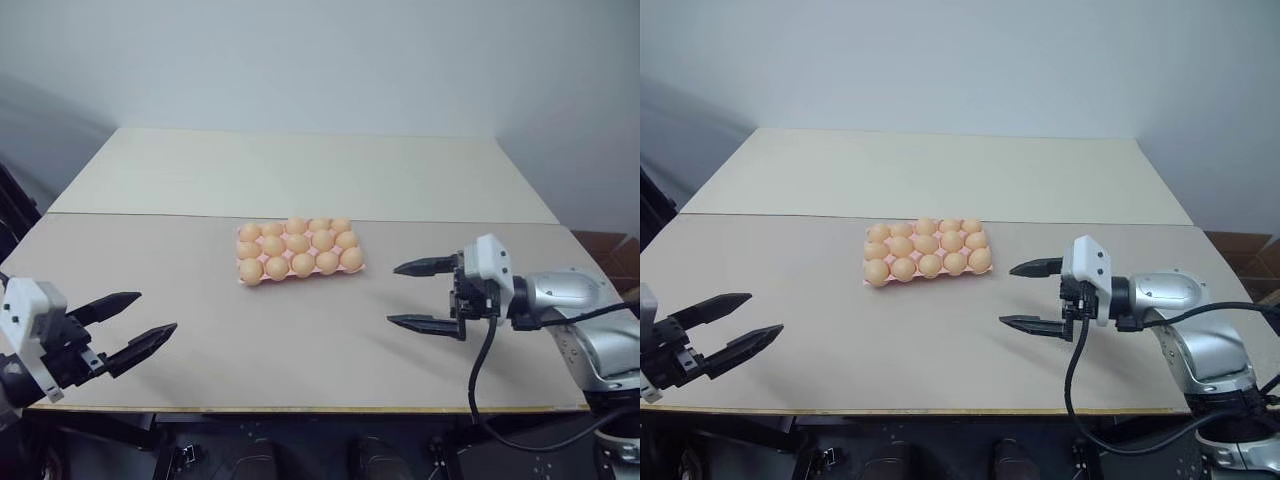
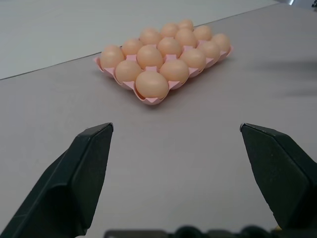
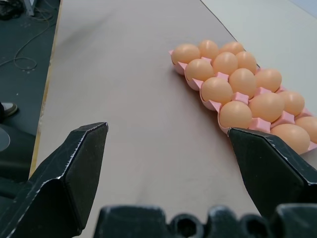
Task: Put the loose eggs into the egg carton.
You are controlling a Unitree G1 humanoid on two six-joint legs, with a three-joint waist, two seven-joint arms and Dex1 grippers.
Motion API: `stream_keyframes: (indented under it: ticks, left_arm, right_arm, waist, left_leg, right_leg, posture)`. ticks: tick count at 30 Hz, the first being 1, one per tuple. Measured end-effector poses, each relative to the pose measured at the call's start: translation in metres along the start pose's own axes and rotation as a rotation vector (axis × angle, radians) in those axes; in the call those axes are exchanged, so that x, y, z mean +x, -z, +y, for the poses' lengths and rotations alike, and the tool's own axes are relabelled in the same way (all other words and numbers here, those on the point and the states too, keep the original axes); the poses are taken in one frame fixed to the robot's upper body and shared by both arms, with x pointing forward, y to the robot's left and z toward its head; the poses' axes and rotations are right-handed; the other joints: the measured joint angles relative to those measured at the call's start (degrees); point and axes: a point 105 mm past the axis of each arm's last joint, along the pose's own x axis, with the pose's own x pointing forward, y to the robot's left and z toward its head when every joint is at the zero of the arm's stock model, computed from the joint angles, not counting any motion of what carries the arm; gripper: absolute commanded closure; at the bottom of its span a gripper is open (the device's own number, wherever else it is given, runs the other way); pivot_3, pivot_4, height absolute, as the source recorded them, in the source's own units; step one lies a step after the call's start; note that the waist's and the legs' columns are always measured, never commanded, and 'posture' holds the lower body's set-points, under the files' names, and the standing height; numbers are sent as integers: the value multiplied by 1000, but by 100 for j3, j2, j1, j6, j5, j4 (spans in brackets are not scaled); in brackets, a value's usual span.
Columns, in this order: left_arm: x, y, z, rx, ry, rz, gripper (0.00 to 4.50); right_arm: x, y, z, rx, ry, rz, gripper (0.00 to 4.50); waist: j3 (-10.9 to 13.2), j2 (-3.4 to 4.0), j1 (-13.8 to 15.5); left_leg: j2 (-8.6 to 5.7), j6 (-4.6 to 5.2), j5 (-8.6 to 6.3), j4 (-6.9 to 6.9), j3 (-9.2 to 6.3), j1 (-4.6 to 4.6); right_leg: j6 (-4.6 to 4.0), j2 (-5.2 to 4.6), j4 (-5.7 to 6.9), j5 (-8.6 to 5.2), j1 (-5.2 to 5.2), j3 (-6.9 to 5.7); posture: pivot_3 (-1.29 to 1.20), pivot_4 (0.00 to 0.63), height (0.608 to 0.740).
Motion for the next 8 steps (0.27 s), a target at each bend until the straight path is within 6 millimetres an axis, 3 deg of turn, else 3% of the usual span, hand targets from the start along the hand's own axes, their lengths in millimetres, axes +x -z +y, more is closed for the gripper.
stream_keyframes:
  ticks: [8]
  left_arm:
    - [1, -3, 0, 16, -9, 1, 26]
  right_arm:
    - [1, 0, 1, -2, -6, -6, 0]
  waist:
    - [0, 0, 2]
  left_leg:
    - [0, 0, 0, 0, 0, 0]
  right_leg:
    - [0, 0, 0, 0, 0, 1]
  posture:
    - [0, 150, 740]
